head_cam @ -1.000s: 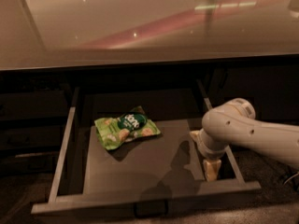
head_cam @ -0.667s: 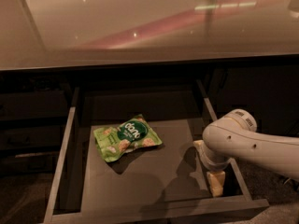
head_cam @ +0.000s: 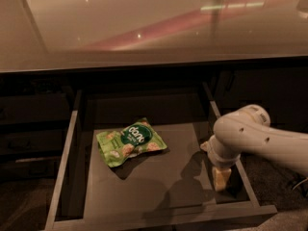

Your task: Open top drawer

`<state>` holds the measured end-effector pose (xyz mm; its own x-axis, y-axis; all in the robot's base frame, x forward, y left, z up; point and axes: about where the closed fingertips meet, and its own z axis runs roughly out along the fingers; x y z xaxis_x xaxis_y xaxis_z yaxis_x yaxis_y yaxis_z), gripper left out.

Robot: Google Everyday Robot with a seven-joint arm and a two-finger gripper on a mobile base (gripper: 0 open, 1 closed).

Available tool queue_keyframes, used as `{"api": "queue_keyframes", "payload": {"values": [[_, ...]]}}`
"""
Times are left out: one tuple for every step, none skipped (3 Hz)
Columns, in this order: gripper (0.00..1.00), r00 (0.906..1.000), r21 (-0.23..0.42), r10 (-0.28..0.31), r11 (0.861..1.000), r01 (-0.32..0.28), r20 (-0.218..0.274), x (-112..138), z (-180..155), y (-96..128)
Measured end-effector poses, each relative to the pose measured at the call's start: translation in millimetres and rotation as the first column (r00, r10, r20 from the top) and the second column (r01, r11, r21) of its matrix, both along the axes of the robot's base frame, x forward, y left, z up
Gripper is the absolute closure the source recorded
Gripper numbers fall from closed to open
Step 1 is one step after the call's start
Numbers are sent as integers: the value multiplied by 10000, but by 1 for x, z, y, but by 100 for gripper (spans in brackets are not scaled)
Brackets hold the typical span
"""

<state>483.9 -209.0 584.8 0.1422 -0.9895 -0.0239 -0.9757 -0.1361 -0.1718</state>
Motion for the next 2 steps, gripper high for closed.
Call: {"api": "queue_keyframes", "payload": {"values": [[28,10000,126,-32,9999,32,11,4,10,0],[9,10000,126,-32,9999,32,11,4,12,0]]}}
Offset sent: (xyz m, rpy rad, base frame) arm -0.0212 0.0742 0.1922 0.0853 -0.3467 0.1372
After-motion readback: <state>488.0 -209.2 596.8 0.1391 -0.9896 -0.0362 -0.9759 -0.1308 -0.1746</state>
